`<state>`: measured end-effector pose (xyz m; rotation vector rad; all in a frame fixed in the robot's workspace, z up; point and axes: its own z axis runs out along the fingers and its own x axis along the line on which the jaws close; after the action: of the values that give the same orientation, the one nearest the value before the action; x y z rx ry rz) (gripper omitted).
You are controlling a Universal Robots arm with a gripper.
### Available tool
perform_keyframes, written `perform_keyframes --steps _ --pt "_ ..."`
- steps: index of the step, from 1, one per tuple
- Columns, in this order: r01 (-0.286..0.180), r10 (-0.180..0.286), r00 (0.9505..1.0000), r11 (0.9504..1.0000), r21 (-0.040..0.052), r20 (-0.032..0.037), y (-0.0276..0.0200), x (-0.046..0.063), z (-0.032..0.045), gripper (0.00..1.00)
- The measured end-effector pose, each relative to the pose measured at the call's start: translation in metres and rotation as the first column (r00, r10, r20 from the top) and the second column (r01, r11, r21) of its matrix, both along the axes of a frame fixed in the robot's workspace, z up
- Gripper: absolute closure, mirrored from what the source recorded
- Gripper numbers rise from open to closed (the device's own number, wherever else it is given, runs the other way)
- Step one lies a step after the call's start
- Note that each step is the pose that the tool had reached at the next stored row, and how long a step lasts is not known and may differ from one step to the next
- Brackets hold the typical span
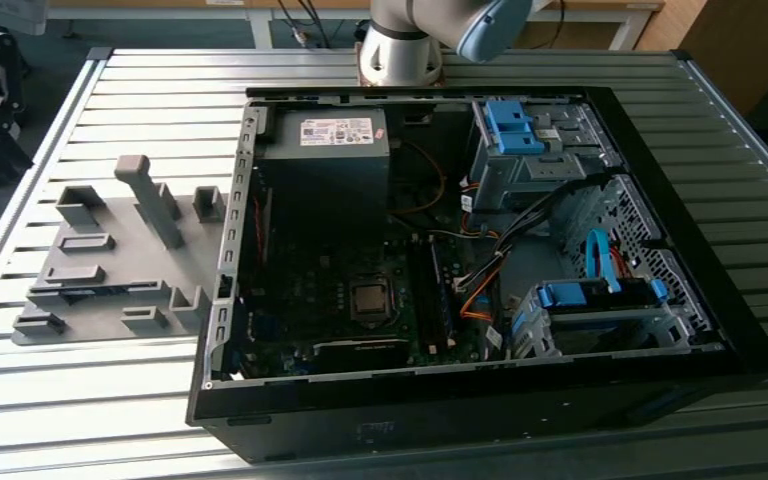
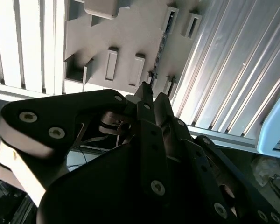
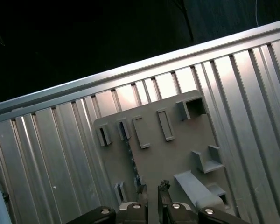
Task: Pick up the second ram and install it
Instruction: 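Pick up the second ram and move it above second insertion slot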
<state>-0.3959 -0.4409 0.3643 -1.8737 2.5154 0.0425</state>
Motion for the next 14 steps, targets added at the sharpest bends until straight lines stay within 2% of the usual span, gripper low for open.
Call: perform_keyframes --steps 3,5,6,7,8,9,14 --pt "-0.03 0.03 0.9996 0.9996 -0.0001 -0.0001 -0.0003 -0.0001 -0.0007 0.76" --pt "-0.031 0.031 0.9995 0.9995 0.0 0.0 -0.0003 -0.0001 -0.0008 0.75" --pt "-0.031 0.031 0.9995 0.9995 0.0 0.0 -0.0003 0.0 -0.0008 0.69" --pt "-0.031 0.031 0.9995 0.9995 0.0 0.0 -0.0004 0.0 -0.0008 0.69" --pt "-0.033 0.033 0.9995 0.9995 0.0 0.0 -0.0004 0.0 -0.0009 0.63" --pt "-0.038 0.038 0.9993 0.9993 0.0 0.0001 -0.0004 0.0 -0.0012 0.63" --pt "-0.112 0.112 0.9937 0.9937 0.0001 0.0001 -0.0005 -0.0001 -0.0033 0.63"
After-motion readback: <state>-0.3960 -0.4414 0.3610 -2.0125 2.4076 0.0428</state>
